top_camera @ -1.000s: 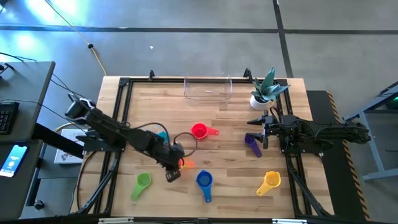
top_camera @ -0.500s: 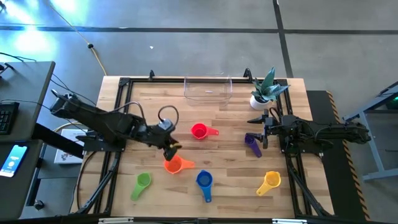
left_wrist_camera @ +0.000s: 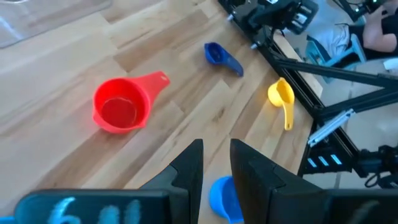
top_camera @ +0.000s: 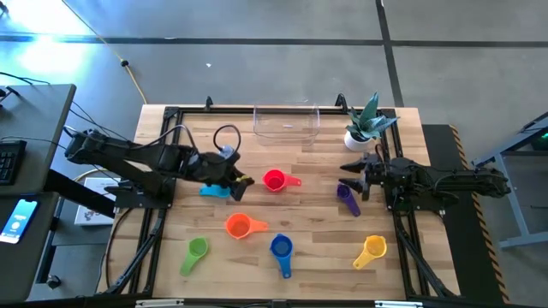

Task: Nest measuring cups in basket
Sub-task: Stack the red measuring cup on top of the orange measuring cup

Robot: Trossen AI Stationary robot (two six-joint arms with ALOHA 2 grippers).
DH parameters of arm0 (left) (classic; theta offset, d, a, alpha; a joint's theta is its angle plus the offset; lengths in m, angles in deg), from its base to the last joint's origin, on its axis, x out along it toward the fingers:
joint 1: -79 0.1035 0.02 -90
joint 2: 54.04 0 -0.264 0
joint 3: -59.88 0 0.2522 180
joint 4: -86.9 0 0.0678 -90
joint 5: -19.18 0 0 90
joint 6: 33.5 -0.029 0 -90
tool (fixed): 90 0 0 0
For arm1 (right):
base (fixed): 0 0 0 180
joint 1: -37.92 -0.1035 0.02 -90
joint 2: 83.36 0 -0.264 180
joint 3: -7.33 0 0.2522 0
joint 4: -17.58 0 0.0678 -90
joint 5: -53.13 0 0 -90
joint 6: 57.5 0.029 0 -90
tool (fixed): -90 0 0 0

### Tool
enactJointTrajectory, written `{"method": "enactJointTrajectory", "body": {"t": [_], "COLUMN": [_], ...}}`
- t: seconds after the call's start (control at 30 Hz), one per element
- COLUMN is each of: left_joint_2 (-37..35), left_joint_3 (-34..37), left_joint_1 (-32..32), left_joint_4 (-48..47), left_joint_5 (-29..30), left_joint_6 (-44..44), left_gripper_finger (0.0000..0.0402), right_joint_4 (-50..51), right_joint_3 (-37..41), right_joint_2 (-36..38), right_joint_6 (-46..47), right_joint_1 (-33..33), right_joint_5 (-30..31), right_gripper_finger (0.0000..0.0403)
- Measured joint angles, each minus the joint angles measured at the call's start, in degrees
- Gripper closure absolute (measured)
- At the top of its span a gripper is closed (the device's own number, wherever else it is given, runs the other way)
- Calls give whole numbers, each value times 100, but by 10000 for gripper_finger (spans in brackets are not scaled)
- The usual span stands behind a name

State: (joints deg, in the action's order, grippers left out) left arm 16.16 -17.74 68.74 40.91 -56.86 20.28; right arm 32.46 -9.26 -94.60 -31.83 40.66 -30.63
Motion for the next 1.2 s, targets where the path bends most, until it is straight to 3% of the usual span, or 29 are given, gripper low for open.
{"method": "enactJointTrajectory", "body": {"t": [0.2, 0.47, 0.67, 0.87, 1.2], "left_joint_2": [0, -9, -70, -269, -884], "left_joint_3": [0, 0, 2, 5, 1], "left_joint_1": [19, 54, 54, 54, 134], "left_joint_4": [57, 46, 33, 27, -62], "left_joint_5": [53, 203, 173, 166, 173], "left_joint_6": [2, -158, -179, -340, -1197], "left_gripper_finger": [332, 332, 332, 332, 332], "right_joint_4": [-965, -2502, -3091, -3896, -2826], "right_joint_3": [0, -4, -4, -54, -1514], "right_joint_2": [0, 2, 1, -52, -1331], "right_joint_6": [688, 377, 640, 207, -656], "right_joint_1": [2, 4, 2, 2, 2], "right_joint_5": [538, 1771, 1723, 1374, 1316], "right_gripper_finger": [128, 128, 128, 128, 128]}}
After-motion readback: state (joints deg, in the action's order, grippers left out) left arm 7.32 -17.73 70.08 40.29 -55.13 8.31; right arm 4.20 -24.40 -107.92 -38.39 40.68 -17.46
